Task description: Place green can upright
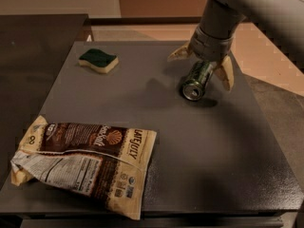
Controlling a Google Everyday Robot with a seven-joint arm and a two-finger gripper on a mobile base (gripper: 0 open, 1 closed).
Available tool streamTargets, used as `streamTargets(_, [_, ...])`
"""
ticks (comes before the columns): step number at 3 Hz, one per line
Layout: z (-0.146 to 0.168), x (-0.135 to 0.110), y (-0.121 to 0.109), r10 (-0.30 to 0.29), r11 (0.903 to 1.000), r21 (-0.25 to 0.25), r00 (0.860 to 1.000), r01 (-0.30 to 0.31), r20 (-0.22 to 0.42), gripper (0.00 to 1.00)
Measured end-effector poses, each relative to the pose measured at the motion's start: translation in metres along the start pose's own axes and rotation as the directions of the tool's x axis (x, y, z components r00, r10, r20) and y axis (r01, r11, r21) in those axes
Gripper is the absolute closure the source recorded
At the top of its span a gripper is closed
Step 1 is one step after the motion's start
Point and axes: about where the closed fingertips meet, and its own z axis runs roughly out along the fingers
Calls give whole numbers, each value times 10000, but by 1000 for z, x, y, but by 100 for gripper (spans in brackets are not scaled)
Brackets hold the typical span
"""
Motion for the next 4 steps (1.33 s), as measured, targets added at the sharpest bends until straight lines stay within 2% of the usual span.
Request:
streamTargets(1, [10,-1,5,-454,9980,-446,9990,451,-53,18])
streamTargets(2, [15,-5,8,-749,9948,-698,9972,747,-5,42])
streamTargets(3, [13,-7,4,-738,9950,-667,9973,739,46,65])
streamTargets(4, [1,-3,-12,328,9994,-134,9995,-328,15,88])
